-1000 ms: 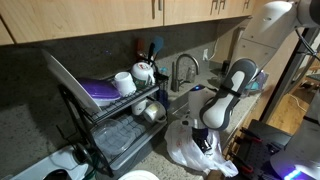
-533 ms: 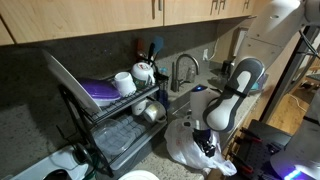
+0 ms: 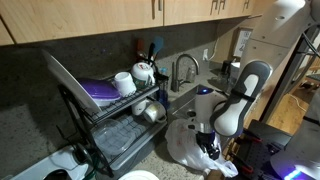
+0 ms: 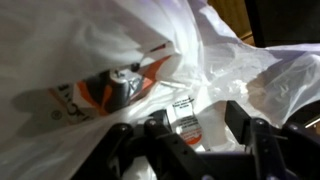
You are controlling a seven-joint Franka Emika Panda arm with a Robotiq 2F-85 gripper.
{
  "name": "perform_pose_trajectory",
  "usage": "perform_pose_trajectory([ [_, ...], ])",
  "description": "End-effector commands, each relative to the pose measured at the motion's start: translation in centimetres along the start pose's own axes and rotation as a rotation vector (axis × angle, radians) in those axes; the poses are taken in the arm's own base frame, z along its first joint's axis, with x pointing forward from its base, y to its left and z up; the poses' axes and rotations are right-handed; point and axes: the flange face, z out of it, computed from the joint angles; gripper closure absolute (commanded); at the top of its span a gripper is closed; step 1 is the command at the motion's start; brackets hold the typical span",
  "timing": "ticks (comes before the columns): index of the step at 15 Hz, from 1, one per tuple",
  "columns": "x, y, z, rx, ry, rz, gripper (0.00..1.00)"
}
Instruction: Take the white object out of the plastic bag and put it on the gray plate
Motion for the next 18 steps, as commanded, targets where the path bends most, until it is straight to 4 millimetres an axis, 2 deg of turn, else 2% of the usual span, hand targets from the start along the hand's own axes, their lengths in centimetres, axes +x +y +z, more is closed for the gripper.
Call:
perform_pose_trajectory([
  [1,-0.14,-0.81,0.20,-0.028,0.013,0.015,0.52],
  [2,-0.09,-0.80,0.10,-0.033,0.015,0.014,0.58],
  [6,-0.11,-0.70,0.02,-0.038,0.013,0.019,0.55],
  [8,-0.09,-0.64,0.05,-0.038,0.010,0.029,0.60],
  [9,-0.08,-0.65,0.08,-0.039,0.008,0.036,0.68],
  [10,-0.07,-0.62,0.08,-0.040,0.007,0.040,0.81],
  [12,-0.01,-0.58,0.02,-0.045,0.007,0.052,0.98],
  [15,0.04,-0.68,0.06,-0.052,-0.001,0.071,1.00],
  [18,0.23,-0.70,-0.23,-0.066,-0.008,0.090,0.97],
])
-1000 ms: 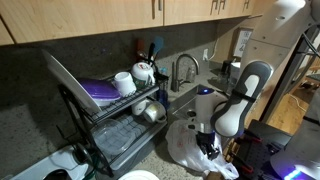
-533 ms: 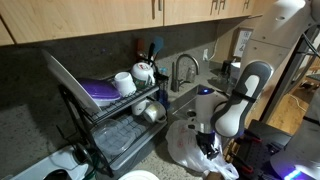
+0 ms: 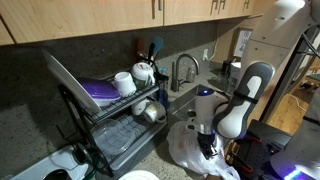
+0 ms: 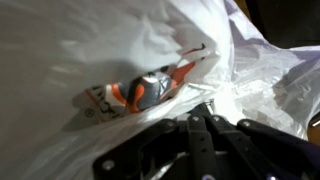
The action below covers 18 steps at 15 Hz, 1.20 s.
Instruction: Take the white object out of the plastic bag and put it on the gray plate
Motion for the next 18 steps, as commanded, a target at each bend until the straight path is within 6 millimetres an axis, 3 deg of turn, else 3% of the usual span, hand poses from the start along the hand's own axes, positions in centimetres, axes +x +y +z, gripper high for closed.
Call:
perform_pose_trajectory([
  [1,0.0,-0.3,-0.5,-0.037,-0.004,0.033,0.97],
  [18,1.6,0.0,-6.5,-0.110,0.103,0.154,0.97],
])
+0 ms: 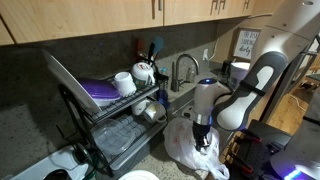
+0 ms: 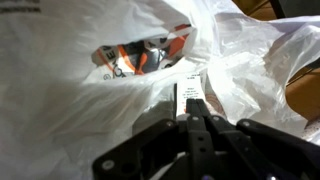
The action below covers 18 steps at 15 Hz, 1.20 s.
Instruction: Take the white object out of the plastic bag and put it on the gray plate
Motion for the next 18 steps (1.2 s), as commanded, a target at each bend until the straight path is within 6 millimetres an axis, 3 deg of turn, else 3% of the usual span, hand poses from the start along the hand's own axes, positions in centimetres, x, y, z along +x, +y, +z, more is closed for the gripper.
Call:
perform_pose_trajectory([
  [1,0.1,-0.3,-1.2,-0.013,0.010,0.011,0.98],
  [11,0.8,-0.5,2.4,-0.029,0.067,-0.003,0.96],
  [13,0.9,-0.5,2.8,-0.039,0.082,-0.005,0.84],
  [15,0.9,-0.7,3.4,-0.037,0.086,-0.014,0.81],
  [16,0.9,-0.8,3.6,-0.036,0.085,-0.019,0.72],
  [18,0.8,-0.8,3.8,-0.042,0.088,-0.026,0.66],
])
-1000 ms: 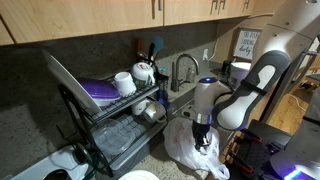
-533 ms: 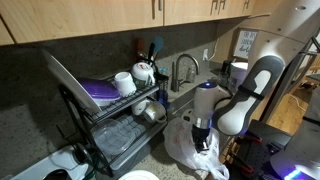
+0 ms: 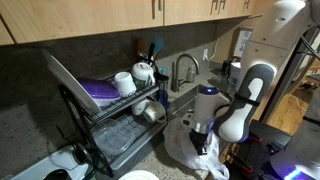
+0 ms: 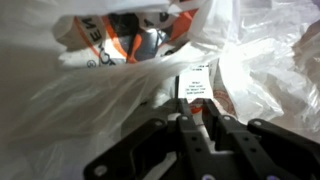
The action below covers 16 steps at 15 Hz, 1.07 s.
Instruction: Take the white object out of the plastic bag and put it on the gray plate
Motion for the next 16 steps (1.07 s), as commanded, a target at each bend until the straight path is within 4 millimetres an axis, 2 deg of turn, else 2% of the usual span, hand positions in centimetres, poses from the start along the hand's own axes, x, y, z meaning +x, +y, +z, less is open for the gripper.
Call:
perform_pose_trajectory([
  [1,0.1,-0.1,0.2,-0.019,0.021,0.010,0.56],
  [4,0.2,-0.1,0.1,-0.032,0.019,0.001,0.49],
  [6,0.2,-0.3,0.3,-0.030,0.012,-0.001,0.58],
  [7,0.2,-0.4,0.4,-0.028,0.010,0.001,0.72],
  [9,0.2,-0.4,0.6,-0.026,0.004,0.002,0.91],
  [11,0.0,-0.5,0.7,-0.024,-0.002,0.005,0.99],
  [13,-0.1,-0.4,1.0,-0.022,-0.008,0.005,1.00],
  [15,-0.3,-0.4,1.2,-0.020,-0.015,0.007,0.95],
  [16,-0.3,-0.4,1.3,-0.021,-0.017,0.011,0.96],
])
